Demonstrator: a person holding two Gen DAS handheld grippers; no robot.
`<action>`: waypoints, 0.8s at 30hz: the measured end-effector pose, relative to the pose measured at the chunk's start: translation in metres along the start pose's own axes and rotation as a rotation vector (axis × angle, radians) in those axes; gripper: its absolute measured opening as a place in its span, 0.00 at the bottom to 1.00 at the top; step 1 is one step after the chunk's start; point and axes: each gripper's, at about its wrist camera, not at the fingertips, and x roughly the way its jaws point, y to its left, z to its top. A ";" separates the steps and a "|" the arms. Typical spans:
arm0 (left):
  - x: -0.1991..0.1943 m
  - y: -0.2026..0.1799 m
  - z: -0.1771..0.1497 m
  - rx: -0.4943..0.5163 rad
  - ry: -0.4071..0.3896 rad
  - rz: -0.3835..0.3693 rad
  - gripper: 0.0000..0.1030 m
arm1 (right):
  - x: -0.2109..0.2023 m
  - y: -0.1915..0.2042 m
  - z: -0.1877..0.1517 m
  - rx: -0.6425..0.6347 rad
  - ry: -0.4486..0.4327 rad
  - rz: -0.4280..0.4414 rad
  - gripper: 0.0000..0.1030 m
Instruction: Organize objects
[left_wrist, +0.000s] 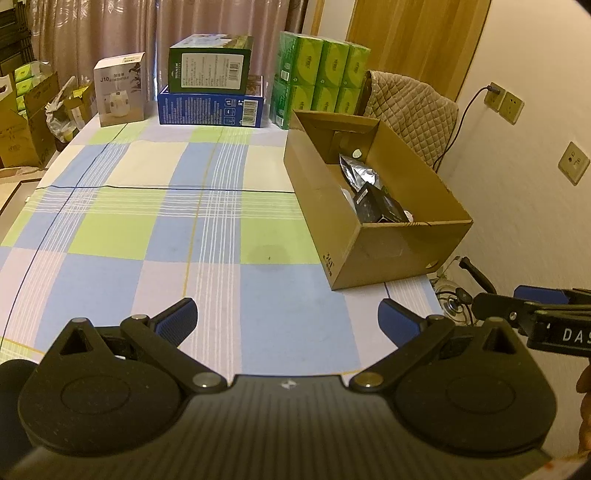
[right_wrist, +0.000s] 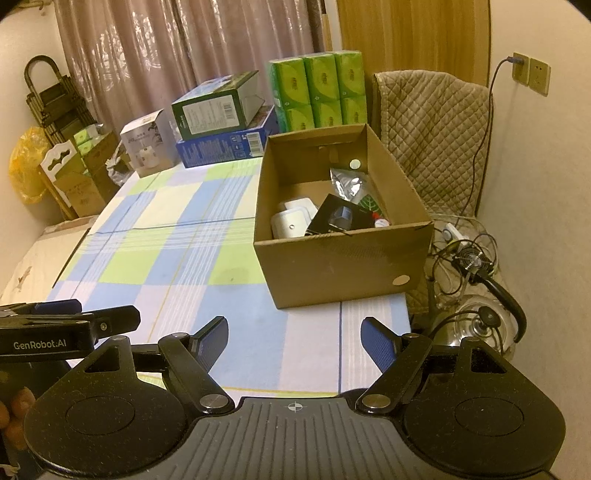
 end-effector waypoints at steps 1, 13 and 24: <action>0.000 0.000 0.000 0.000 0.000 -0.002 0.99 | 0.000 0.000 0.000 0.000 -0.001 0.000 0.74; 0.000 -0.001 0.000 -0.001 -0.004 -0.001 0.99 | 0.000 0.001 0.000 0.003 -0.003 0.000 0.74; 0.001 -0.002 0.001 -0.001 -0.003 -0.004 0.99 | 0.000 0.001 0.001 0.005 -0.004 -0.002 0.74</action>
